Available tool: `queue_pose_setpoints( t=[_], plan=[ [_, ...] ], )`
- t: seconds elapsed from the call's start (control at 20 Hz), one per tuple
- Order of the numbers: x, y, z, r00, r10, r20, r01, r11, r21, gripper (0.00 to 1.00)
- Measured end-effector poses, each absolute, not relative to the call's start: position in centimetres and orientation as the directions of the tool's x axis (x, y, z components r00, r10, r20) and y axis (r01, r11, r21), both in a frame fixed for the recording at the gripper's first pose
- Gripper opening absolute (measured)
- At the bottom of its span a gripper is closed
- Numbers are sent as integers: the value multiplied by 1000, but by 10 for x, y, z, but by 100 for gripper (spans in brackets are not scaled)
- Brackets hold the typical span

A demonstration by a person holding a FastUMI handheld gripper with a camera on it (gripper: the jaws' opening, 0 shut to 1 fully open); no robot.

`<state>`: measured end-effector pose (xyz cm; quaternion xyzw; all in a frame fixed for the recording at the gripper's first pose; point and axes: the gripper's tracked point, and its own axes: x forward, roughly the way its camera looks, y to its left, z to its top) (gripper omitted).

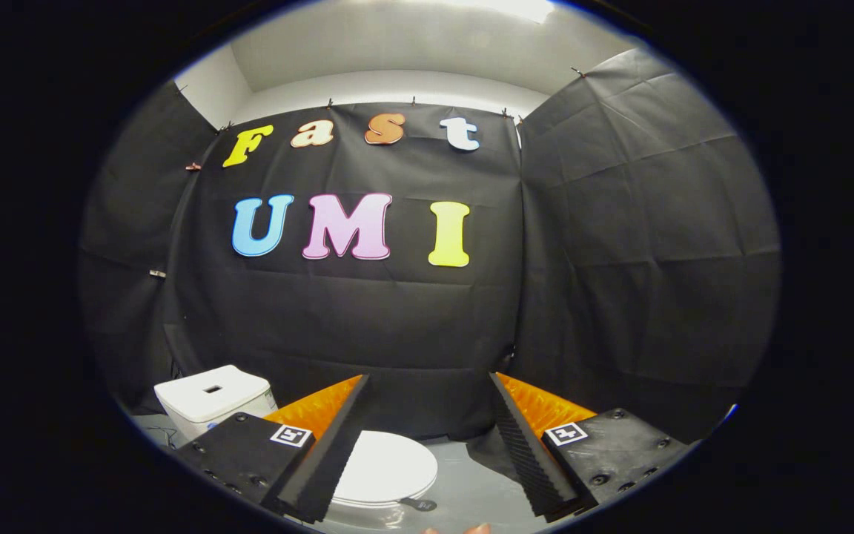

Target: Open the toilet lid.

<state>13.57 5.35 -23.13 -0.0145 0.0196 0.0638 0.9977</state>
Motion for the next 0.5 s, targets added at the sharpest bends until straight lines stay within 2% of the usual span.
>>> queue_pose_setpoints(
  t=[0.2,0.5],
  plan=[
    [159,40,-323,978,150,-147,-156,987,-27,98],
    [181,31,-428,912,264,-314,-207,957,204,98]
  ],
)
